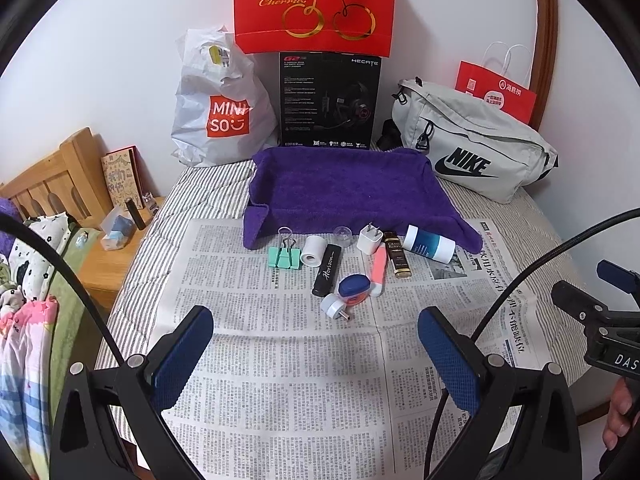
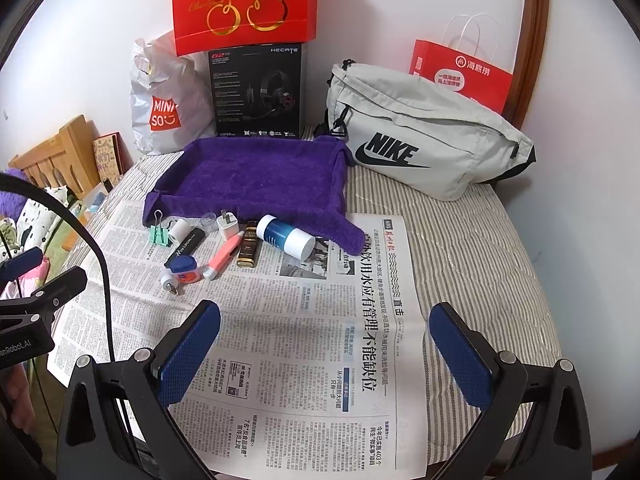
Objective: Organize rigid objects
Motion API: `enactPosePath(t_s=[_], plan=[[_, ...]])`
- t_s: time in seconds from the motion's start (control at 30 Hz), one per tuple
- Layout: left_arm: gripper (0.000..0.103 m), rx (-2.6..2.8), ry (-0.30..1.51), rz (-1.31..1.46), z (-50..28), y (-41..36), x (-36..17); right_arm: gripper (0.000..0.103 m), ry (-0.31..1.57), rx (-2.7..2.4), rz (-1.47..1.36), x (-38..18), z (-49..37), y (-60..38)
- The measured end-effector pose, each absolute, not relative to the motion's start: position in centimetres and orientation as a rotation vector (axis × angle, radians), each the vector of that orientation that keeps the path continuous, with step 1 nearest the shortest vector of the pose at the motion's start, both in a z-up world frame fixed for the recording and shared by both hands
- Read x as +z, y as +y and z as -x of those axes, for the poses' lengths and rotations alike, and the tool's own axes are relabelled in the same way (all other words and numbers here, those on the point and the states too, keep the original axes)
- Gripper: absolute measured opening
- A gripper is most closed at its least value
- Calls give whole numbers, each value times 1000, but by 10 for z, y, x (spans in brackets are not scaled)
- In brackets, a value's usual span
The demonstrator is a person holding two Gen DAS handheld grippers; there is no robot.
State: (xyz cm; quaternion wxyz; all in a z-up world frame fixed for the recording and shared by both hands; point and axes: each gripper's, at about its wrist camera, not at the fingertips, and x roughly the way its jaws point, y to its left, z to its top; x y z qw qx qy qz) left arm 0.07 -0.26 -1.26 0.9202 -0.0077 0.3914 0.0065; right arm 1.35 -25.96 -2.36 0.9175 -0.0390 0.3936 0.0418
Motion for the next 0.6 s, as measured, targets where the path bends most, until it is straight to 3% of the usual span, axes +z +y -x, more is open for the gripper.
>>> enactPosePath(t_s=[0.6], plan=[[103, 16, 810, 16, 0, -2, -12, 103, 811, 90, 85, -24, -14, -259]])
